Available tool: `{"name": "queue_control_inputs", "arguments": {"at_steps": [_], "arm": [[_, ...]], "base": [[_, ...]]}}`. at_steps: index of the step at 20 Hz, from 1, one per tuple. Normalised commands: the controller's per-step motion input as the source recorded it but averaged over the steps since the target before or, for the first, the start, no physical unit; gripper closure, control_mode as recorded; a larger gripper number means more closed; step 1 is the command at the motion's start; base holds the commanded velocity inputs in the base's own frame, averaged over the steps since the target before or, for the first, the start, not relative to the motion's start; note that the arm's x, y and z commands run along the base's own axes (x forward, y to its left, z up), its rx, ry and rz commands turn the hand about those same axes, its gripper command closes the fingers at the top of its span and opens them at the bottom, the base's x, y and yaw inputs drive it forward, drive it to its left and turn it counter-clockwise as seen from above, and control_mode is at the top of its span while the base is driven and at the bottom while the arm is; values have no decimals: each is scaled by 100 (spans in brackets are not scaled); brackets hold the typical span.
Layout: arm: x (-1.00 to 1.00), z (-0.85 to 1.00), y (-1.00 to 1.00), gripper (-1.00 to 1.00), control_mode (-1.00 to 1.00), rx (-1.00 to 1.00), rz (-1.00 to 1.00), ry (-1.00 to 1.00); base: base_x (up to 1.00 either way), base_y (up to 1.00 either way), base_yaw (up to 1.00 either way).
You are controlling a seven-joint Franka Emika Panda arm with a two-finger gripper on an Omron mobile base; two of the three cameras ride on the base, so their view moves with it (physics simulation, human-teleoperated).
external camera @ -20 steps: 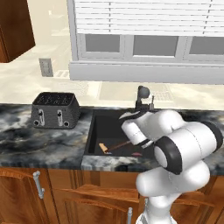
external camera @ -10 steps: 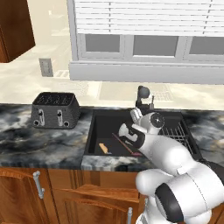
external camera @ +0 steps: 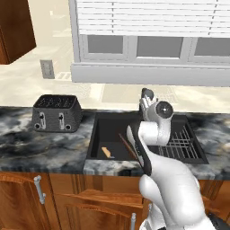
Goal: Move the cutting board and knife to the sink. Then move spray from the cabinet to the counter.
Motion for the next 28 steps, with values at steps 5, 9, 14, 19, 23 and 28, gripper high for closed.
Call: {"name": "queue_control_inputs", "arguments": {"at_steps": [5, 9, 14, 19, 23, 28], "arm": [[-55, 91, 0, -100, -100, 0, -6, -1], [-73, 84, -3, -100, -100, 0, -1, -1], [-79, 60, -15, -100, -100, 0, 0, -1], [-81, 2, -14, -100, -100, 0, 5, -17], [-12, 0, -10, -100, -100, -23, 44, -10], [-7, 0, 0, -100, -100, -32, 49, -2]], "base": [[0, 0, 0], [0, 0, 0], [0, 0, 0], [0, 0, 0], [0, 0, 0], [0, 0, 0]]}}
